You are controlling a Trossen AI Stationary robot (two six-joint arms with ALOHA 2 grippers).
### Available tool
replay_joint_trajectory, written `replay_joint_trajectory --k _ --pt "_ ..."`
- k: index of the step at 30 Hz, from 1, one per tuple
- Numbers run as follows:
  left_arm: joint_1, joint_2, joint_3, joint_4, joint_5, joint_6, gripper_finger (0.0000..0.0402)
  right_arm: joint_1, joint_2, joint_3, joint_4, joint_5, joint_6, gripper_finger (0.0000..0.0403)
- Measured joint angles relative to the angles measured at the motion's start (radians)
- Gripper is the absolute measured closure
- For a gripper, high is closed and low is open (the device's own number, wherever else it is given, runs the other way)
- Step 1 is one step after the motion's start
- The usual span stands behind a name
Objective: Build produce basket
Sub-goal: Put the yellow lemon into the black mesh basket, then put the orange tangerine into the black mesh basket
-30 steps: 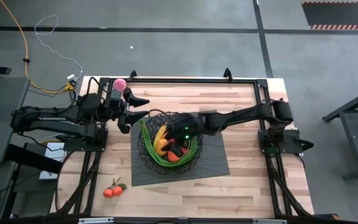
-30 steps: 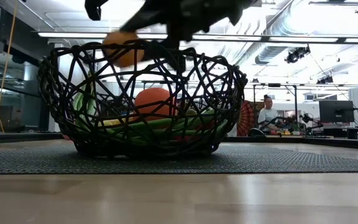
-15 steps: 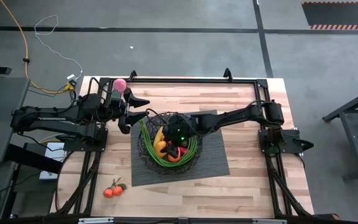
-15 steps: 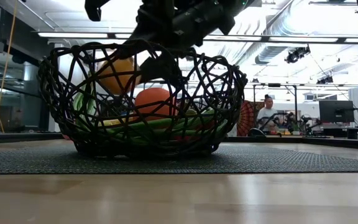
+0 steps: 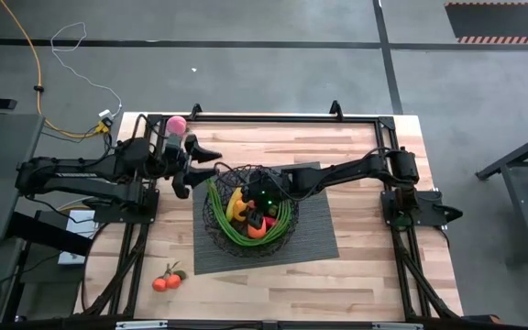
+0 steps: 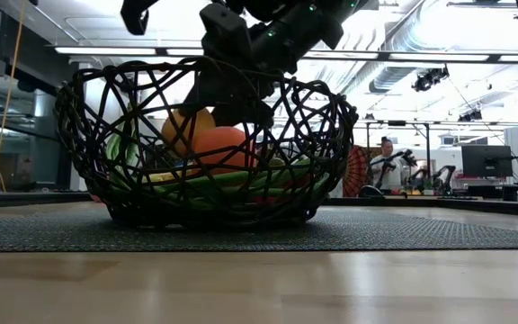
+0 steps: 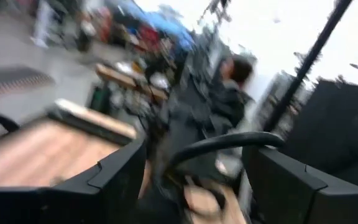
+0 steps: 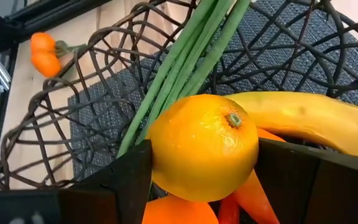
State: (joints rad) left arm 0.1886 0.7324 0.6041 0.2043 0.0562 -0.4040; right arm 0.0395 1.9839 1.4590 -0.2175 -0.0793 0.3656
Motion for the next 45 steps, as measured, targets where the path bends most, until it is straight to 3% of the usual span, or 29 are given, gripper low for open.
replay_joint_trajectory --k 3,15,27,40,45 --pt "-0.001 -0.034 0.0 -0.11 0.052 -0.016 0.0145 0.0 0.0 0.0 -0.005 0.0 -0.018 0.0171" --pt "0.002 -0.302 0.0 -0.39 0.031 -0.153 0.0145 0.0 0.0 -0.001 -0.004 0.001 -0.033 0.0171" --pt "0.002 -0.364 0.0 -0.41 -0.098 -0.114 0.0145 0.0 0.0 -0.001 -0.001 -0.019 -0.035 0.0168" --pt "0.002 -0.359 0.0 -0.41 -0.132 -0.098 0.0145 -0.008 0.0 -0.001 -0.003 -0.027 -0.087 0.0041" --pt "0.002 -0.359 0.0 -0.41 -0.132 -0.115 0.0145 -0.052 -0.041 -0.002 -0.078 -0.054 -0.082 0.0016"
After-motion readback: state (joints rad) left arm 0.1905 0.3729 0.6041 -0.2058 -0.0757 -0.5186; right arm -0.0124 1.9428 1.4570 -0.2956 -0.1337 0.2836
